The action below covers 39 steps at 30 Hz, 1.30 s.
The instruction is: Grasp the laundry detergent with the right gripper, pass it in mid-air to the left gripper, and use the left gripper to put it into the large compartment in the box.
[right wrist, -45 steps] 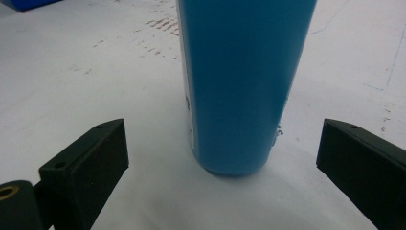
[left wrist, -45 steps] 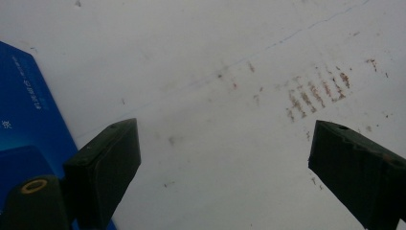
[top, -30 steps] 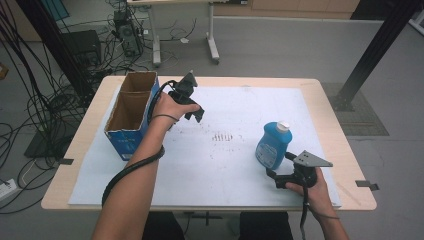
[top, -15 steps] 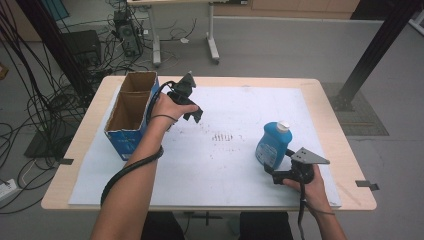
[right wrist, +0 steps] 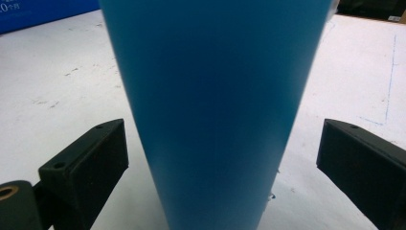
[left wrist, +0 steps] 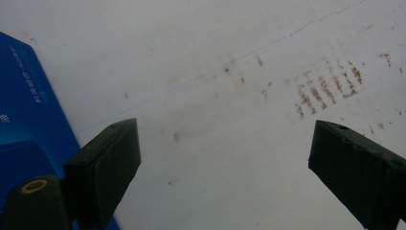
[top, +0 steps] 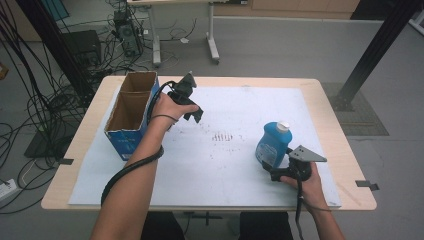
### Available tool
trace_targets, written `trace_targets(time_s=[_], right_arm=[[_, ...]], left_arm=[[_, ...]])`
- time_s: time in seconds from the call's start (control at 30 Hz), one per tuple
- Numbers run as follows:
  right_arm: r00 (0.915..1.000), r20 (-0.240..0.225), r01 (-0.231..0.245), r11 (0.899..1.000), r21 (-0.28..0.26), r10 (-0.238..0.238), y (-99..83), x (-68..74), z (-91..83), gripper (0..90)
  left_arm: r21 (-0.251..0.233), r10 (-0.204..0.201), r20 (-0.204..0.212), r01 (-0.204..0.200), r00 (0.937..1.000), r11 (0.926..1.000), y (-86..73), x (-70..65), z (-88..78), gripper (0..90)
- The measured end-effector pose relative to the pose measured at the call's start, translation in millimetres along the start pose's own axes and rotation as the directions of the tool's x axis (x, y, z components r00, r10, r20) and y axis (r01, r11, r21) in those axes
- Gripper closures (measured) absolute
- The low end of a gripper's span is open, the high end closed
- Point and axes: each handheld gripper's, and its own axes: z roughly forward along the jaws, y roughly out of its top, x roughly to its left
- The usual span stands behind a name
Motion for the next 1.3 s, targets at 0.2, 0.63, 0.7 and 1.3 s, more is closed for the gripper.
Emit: trace_targets(time_s=[0.2, 0.63, 0.7, 1.3], right_arm=[[1.0, 0.001, -0.009, 1.0, -0.014, 0.009, 1.1, -0.1, 3.4, 3.5], [0.9999, -0.007, -0.016, 0.999, -0.047, 0.015, 4.0, 1.0, 11.1, 3.4], [0.9998, -0.007, -0.016, 0.999, -0.05, 0.016, 4.2, 1.2, 11.8, 3.4], [0.9997, -0.014, -0.019, 0.999, -0.048, 0.018, 5.9, 0.9, 12.0, 3.5]], left_arm=[[-0.002, 0.003, 0.003, -0.003, 1.0, 1.0, 0.9, -0.7, -0.6, 11.0], [-0.007, 0.002, -0.003, -0.002, 1.0, 1.0, 0.0, 1.6, -4.2, 11.0], [-0.009, -0.004, -0.003, 0.004, 1.0, 1.0, -0.3, 2.1, -4.5, 11.0], [-0.011, -0.001, -0.005, 0.0, 1.0, 0.9999, -0.2, 2.6, -6.4, 11.0]])
